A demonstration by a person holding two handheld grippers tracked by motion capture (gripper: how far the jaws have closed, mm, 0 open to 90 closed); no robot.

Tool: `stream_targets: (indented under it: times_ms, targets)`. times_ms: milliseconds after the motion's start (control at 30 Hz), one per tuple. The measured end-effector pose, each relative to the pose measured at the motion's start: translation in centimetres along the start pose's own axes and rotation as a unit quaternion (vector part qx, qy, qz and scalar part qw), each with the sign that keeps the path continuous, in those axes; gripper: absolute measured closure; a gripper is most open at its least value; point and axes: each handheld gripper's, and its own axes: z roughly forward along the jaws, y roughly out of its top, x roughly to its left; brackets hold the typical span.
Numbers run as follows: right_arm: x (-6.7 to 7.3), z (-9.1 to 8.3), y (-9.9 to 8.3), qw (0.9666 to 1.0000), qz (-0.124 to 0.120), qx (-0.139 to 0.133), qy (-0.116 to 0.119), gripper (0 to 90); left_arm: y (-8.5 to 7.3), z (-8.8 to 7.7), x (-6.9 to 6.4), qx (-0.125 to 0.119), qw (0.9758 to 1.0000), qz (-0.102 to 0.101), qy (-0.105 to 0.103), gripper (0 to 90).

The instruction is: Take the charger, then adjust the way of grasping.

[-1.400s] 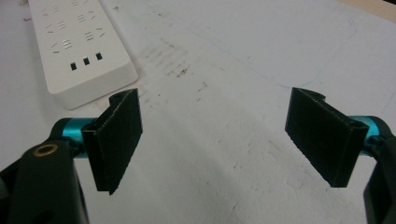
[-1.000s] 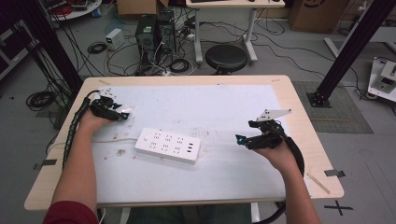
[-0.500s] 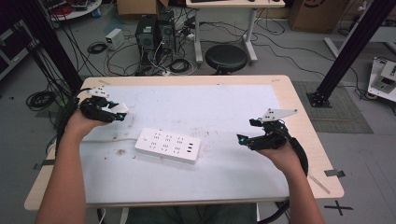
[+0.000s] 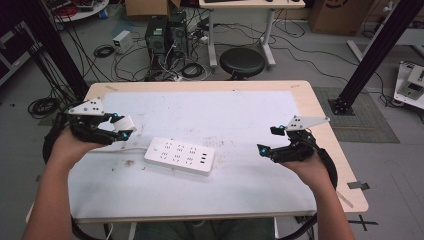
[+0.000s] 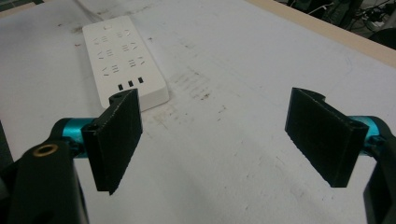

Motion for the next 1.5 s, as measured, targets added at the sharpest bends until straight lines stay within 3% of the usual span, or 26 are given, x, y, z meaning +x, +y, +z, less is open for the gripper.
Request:
stream_targets:
  times_ms: [233, 600, 633, 833, 1067, 1200, 1300, 1500]
  targets:
    - [-0.1, 0.0, -0.6, 1.0000, 0.003, 0.002, 0.004, 19.3, 0.0, 1.3, -2.4, -0.008, 0.9994, 0.024, -0.026, 42.4]
    - [0.1, 0.1, -0.2, 0.9999, -0.003, 0.001, 0.014, 19.3, 2.2, 4.0, -4.4, -0.019, 0.9963, 0.065, -0.053, 42.4]
    - [0.7, 0.5, 0.0, 0.9996, -0.005, 0.008, 0.027, 19.3, 2.5, 4.8, -5.2, -0.022, 0.9948, 0.078, -0.063, 42.4]
    - [2.0, 1.6, 0.5, 0.9983, -0.008, 0.011, 0.056, 19.3, 2.6, 7.1, -7.2, -0.027, 0.9911, 0.097, -0.086, 42.4]
    - [3.8, 3.3, 0.9, 0.9957, 0.003, 0.016, 0.091, 19.3, 2.5, 9.1, -9.6, -0.055, 0.9870, 0.130, -0.077, 42.4]
    - [4.4, 4.1, 1.1, 0.9934, 0.022, 0.015, 0.111, 19.3, 2.5, 10.2, -11.1, -0.065, 0.9831, 0.159, -0.062, 42.4]
    - [4.9, 4.7, 1.0, 0.9894, 0.047, 0.007, 0.137, 19.3, 2.1, 11.0, -12.2, -0.069, 0.9793, 0.182, -0.055, 42.4]
    - [5.9, 6.0, 0.5, 0.9833, 0.069, 0.008, 0.168, 19.3, 1.4, 12.1, -14.0, -0.080, 0.9756, 0.198, -0.048, 42.4]
